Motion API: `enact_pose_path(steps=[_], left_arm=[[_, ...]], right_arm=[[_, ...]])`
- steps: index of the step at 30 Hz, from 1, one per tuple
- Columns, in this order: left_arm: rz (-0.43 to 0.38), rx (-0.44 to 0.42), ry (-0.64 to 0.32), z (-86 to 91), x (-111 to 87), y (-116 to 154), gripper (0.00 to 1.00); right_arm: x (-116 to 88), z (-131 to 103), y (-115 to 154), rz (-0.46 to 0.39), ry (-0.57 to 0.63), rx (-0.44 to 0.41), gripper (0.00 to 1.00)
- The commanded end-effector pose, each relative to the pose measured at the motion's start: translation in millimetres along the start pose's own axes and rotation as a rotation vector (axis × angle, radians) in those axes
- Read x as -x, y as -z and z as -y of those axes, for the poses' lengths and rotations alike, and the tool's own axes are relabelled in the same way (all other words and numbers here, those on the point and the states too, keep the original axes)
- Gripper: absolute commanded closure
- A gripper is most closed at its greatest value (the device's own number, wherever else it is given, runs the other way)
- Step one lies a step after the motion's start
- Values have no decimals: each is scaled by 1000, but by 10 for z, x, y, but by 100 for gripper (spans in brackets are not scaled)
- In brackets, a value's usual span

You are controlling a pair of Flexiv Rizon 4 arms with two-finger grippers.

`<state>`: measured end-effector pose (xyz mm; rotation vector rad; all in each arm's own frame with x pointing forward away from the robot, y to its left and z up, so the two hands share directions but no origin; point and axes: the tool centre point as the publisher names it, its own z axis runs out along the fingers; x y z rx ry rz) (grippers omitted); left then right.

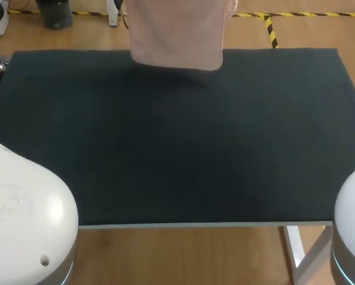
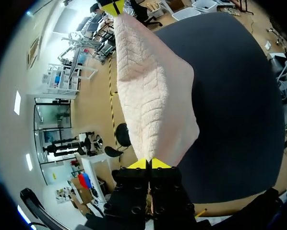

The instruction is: Fold the towel

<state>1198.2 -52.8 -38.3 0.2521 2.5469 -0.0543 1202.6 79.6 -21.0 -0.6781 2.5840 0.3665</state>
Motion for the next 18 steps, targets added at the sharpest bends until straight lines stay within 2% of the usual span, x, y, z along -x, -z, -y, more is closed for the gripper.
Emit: enact_pose_path(steps=[1,6,14,18], left_arm=[[3,-22,4,-50,-256,-32,100],[-25,-33,17,-49,-554,-96,100],[-71,-46,12,17,-819,-186,100],[-95,-82,13,57,-965,-189,100]], right_arm=[[-190,15,-29,-31,1,14,100],[-464,5,-121,-80,-5,49,100],[-728,-121,-265,-113,0,99,100],[-872,-196,-319,-123,-4,123,100]])
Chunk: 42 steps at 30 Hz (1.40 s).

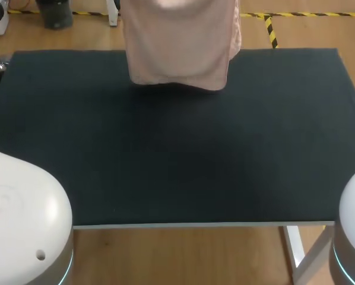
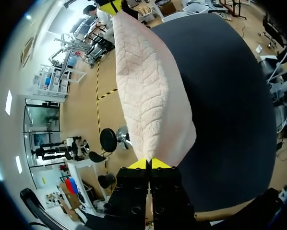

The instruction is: Fold the towel

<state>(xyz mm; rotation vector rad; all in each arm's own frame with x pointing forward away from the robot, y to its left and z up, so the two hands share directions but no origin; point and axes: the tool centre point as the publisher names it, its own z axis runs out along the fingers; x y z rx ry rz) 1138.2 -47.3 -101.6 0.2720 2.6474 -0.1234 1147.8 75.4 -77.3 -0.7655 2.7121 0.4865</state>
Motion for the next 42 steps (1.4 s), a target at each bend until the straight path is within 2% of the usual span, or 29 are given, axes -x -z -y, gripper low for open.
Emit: enact_pose_path(steps=[1,10,13,21,26,42], left_arm=[[0,-22,2,-10,-156,-17,100],[-63,-37,-17,50,-604,-36,100],[-82,-58,-10,47,-748,-72,100],[-120,-83,-10,71,-1019,-181,100],[-142,-118,-51,142,-1234,-231,100],[-296,-166,-97,209,-1810,-371,100]], right_arm=[[-191,-35,-79,14,-3,11,100],[-548,-100,-123,25,-23,1,100],[-717,-159,-221,30,-21,-8,100],[-1022,-207,-521,-36,-74,15,100],[-1158,-204,-657,-64,-105,25,100],[-1612,-296,-989,-197,-142,39,100]])
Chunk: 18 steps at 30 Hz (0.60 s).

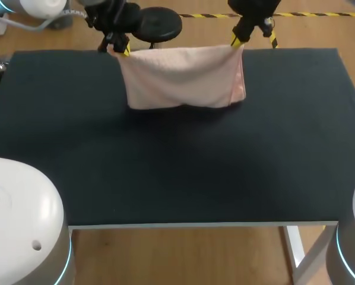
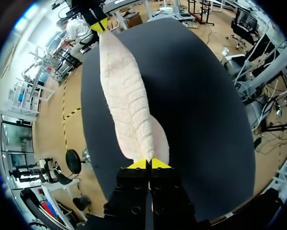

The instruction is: Fold the towel

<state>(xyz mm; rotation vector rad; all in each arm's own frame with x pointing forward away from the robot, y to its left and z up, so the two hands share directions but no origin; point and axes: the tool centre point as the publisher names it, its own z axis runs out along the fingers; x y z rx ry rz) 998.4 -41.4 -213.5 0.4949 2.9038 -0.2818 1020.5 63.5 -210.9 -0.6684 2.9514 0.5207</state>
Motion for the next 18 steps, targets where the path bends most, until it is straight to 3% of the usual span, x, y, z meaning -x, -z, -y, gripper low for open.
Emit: enact_pose_path(steps=[1,18], left_arm=[[-20,-11,-11,32,-82,-51,100],[-103,-76,-49,243,-488,-242,100]], right_arm=[[-62,-24,-75,-13,-7,6,100],[-424,-119,-206,-27,-40,-14,100]])
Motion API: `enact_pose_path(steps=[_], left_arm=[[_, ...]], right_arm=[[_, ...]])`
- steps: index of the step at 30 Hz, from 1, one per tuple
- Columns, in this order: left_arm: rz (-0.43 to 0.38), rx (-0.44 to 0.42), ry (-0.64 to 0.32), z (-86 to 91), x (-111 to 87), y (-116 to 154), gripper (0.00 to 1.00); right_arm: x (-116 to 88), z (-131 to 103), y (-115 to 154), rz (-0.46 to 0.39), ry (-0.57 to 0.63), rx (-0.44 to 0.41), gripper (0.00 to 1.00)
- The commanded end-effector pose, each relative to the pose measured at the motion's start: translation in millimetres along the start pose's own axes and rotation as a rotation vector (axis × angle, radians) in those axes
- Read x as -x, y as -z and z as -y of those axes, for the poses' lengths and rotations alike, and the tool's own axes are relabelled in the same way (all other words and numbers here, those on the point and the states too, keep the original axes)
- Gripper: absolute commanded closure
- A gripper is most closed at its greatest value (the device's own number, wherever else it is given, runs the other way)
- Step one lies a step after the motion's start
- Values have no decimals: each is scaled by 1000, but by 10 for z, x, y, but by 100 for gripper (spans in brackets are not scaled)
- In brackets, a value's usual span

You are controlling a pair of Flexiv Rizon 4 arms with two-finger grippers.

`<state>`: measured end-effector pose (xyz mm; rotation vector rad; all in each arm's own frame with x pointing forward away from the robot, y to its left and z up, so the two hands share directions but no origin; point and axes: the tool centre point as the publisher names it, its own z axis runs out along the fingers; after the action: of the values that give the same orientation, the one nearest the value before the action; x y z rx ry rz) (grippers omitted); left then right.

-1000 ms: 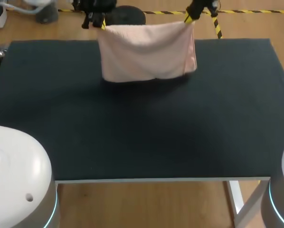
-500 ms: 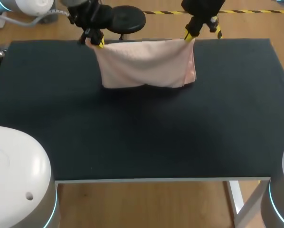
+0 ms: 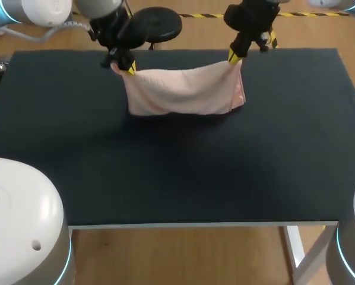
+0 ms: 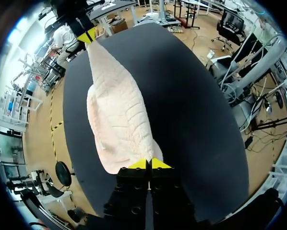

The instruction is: Fold the towel

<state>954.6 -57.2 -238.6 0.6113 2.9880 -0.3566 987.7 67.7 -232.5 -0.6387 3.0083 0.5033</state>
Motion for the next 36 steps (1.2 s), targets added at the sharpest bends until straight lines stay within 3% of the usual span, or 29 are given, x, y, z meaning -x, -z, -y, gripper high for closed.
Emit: enact_pose_path(steps=[1,17,30,36], left_arm=[[5,-17,0,-5,-97,-46,100],[-20,-39,-15,88,-376,-148,100],[-63,-56,7,222,-606,-348,100],[-93,-69,33,304,-810,-442,100]], right_arm=[[-137,-7,3,16,-10,-9,100],[-465,-77,-104,36,-47,-52,100],[-743,16,-329,-30,-43,-50,100],[-875,-19,-415,-62,-24,-40,100]])
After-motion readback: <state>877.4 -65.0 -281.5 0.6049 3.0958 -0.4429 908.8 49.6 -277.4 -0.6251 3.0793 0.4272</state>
